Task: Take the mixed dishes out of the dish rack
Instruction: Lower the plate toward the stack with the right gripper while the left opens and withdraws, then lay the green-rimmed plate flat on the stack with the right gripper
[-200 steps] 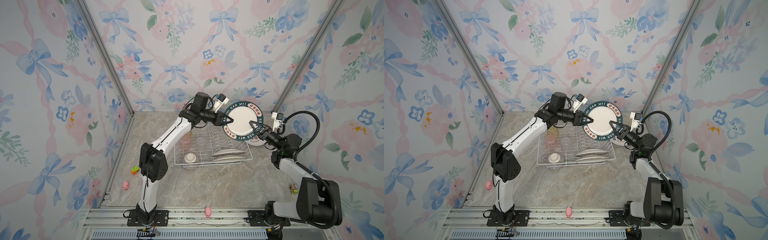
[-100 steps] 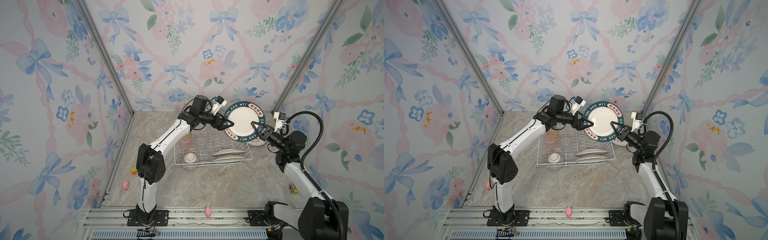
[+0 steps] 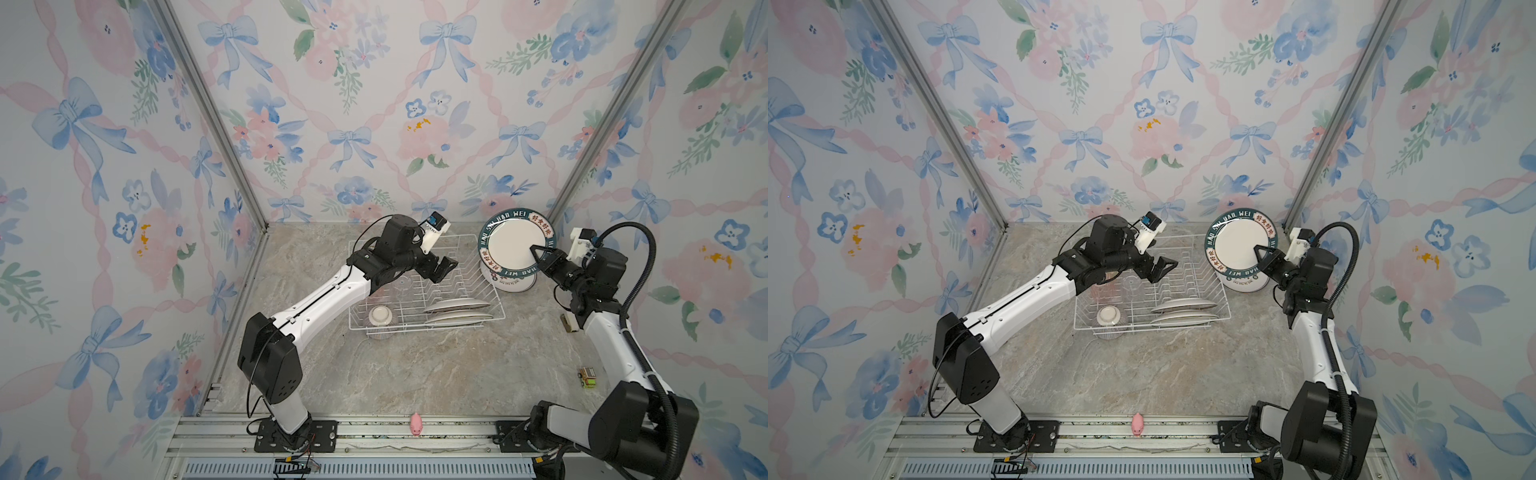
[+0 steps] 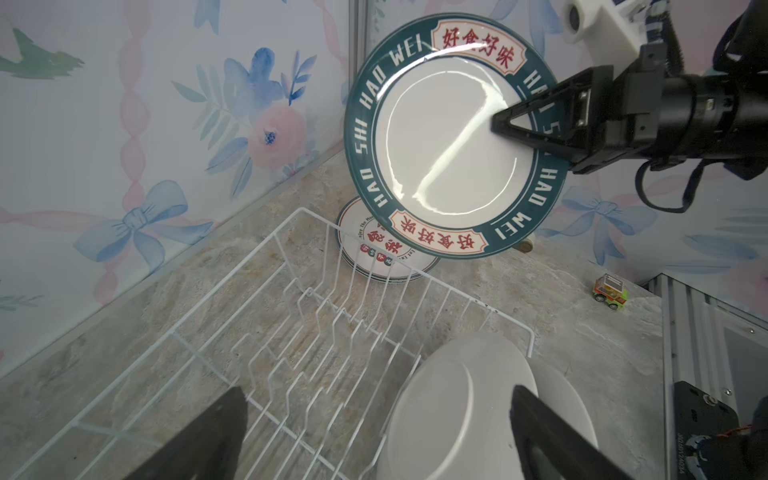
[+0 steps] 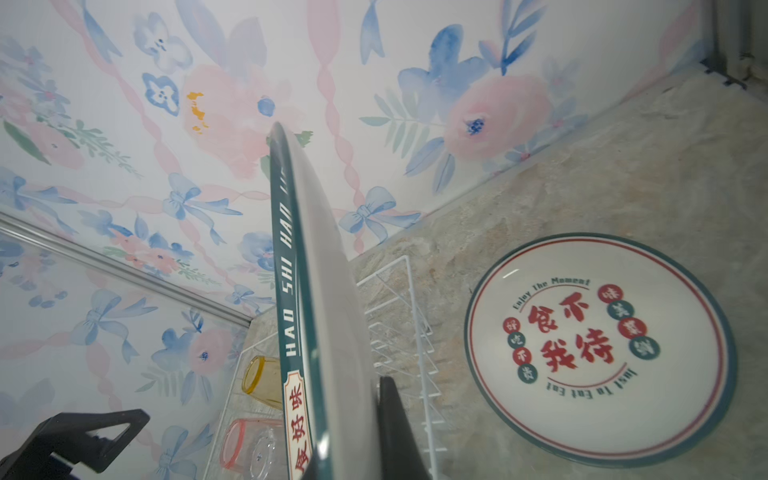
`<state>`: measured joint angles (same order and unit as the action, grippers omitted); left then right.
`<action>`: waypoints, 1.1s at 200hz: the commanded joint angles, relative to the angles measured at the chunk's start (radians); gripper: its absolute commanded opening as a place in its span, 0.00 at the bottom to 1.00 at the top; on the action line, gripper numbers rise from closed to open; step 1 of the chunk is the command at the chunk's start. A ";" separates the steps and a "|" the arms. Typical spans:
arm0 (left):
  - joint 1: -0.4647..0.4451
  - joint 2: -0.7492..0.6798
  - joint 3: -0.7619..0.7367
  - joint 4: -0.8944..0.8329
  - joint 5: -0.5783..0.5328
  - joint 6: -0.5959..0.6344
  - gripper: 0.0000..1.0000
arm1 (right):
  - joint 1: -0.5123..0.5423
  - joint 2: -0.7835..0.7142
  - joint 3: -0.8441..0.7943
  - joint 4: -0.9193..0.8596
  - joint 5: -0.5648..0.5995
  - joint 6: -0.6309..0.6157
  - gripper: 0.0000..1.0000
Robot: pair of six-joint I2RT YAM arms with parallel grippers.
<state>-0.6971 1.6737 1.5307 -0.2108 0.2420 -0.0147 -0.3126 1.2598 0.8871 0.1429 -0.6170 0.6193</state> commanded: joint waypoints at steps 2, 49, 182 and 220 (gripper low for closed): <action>0.009 -0.047 -0.060 0.060 -0.084 0.022 0.98 | -0.045 0.057 0.038 -0.052 0.053 -0.027 0.00; 0.016 -0.090 -0.129 0.067 -0.116 0.009 0.98 | -0.087 0.215 0.057 -0.017 0.085 -0.008 0.00; 0.031 -0.088 -0.133 0.073 -0.109 -0.004 0.98 | -0.074 0.636 0.082 0.376 -0.017 0.237 0.00; 0.031 -0.080 -0.129 0.073 -0.106 -0.004 0.98 | -0.070 0.699 0.088 0.444 -0.040 0.284 0.00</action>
<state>-0.6727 1.6123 1.3987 -0.1528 0.1303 -0.0078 -0.3931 1.9221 0.9390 0.4683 -0.6102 0.8539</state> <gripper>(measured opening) 0.979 0.102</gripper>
